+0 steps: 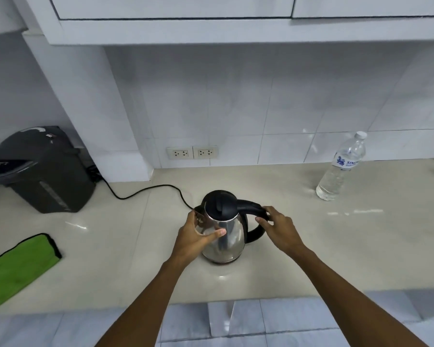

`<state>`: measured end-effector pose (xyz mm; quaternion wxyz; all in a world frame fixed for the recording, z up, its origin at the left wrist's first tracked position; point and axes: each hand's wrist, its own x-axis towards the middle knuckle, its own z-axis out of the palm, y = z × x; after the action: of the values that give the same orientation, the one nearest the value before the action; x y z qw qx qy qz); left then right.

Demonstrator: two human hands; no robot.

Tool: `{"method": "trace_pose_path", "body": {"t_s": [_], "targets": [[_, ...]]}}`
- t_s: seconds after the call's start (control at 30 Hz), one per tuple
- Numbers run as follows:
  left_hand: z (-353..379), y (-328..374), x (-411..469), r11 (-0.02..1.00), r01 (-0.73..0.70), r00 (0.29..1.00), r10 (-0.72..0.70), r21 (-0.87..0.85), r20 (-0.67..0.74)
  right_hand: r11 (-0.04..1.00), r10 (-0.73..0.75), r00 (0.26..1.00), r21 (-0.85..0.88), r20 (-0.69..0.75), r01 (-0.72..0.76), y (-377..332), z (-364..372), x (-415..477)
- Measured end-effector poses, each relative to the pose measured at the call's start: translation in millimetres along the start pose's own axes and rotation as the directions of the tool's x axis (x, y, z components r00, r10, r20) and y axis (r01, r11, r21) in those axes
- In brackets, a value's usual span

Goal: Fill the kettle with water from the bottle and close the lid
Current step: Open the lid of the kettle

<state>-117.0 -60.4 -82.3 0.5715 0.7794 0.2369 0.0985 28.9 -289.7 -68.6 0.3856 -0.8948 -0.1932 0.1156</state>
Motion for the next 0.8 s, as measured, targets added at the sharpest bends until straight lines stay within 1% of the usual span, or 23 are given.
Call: {"method": "trace_pose_path", "body": {"t_s": [0.17,0.53,0.73,0.8], "targets": [[2.6,-8.6,-19.2,1.000,0.006,1.000,-0.005,0.024,-0.008,1.000,-0.007,1.000,0.018,0.001,0.007,4.4,8.5,-18.7],[10.8,-15.1,-17.3,0.999,0.027,0.999,-0.027,0.026,-0.028,0.999,0.029,0.999,0.044,0.013,-0.029,10.4,12.1,-15.5],[13.1,-19.3,-10.6,0.999,0.031,0.999,-0.032,-0.030,-0.014,0.996,0.080,0.997,0.050,0.015,-0.080,8.4,10.9,-11.7],[13.4,-23.0,-8.8,0.999,0.027,1.000,-0.027,-0.047,-0.003,0.991,0.104,0.994,0.087,-0.028,-0.101,-2.5,5.7,-8.6]]}}
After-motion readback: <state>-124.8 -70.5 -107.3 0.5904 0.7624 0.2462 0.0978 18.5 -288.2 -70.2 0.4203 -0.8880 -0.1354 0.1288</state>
